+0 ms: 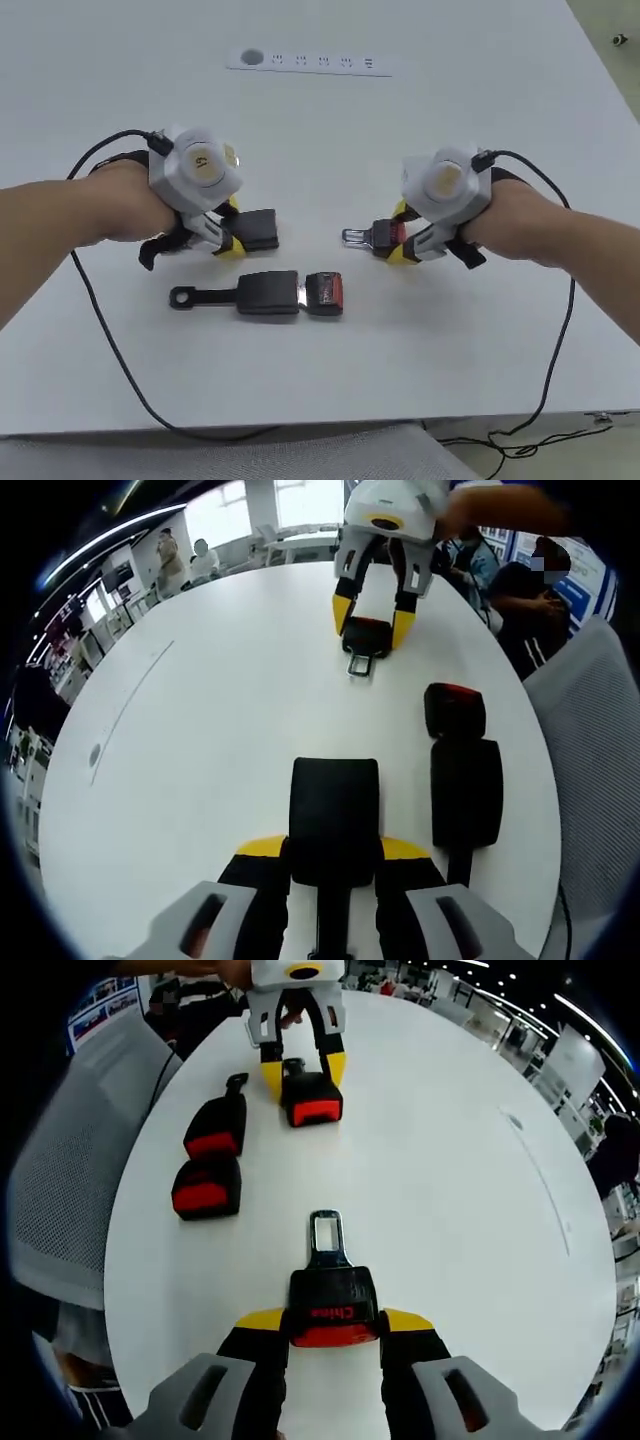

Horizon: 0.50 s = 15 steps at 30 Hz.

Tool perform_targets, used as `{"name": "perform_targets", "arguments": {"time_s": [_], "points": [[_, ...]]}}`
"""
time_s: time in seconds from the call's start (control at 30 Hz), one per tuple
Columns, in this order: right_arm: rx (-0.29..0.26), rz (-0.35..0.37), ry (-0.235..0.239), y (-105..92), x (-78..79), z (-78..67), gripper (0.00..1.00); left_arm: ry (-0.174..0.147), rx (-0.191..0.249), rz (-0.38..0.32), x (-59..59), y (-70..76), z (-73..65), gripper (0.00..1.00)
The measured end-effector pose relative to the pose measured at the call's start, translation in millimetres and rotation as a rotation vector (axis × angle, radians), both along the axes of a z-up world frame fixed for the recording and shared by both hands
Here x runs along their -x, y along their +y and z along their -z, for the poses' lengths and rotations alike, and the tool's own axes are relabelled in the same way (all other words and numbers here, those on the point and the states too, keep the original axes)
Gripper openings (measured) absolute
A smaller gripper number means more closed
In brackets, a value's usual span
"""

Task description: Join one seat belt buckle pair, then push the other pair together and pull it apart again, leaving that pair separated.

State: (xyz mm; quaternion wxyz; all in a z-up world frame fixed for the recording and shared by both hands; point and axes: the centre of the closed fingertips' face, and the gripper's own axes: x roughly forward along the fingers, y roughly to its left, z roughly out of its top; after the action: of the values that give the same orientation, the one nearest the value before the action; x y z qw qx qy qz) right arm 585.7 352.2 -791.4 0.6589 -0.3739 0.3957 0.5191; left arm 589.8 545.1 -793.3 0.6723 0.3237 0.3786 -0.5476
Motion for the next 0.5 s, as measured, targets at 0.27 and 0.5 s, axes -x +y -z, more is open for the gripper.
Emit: {"name": "perform_targets", "arguments": {"time_s": [0.27, 0.5], "points": [[0.021, 0.017, -0.026, -5.7, -2.2, 1.4, 0.36, -0.001, 0.002, -0.021, -0.7, 0.8, -1.4, 0.33], [-0.025, 0.089, -0.05, -4.0, -7.1, -5.7, 0.45, -0.016, -0.016, 0.007, 7.4, 0.3, -5.7, 0.4]]}}
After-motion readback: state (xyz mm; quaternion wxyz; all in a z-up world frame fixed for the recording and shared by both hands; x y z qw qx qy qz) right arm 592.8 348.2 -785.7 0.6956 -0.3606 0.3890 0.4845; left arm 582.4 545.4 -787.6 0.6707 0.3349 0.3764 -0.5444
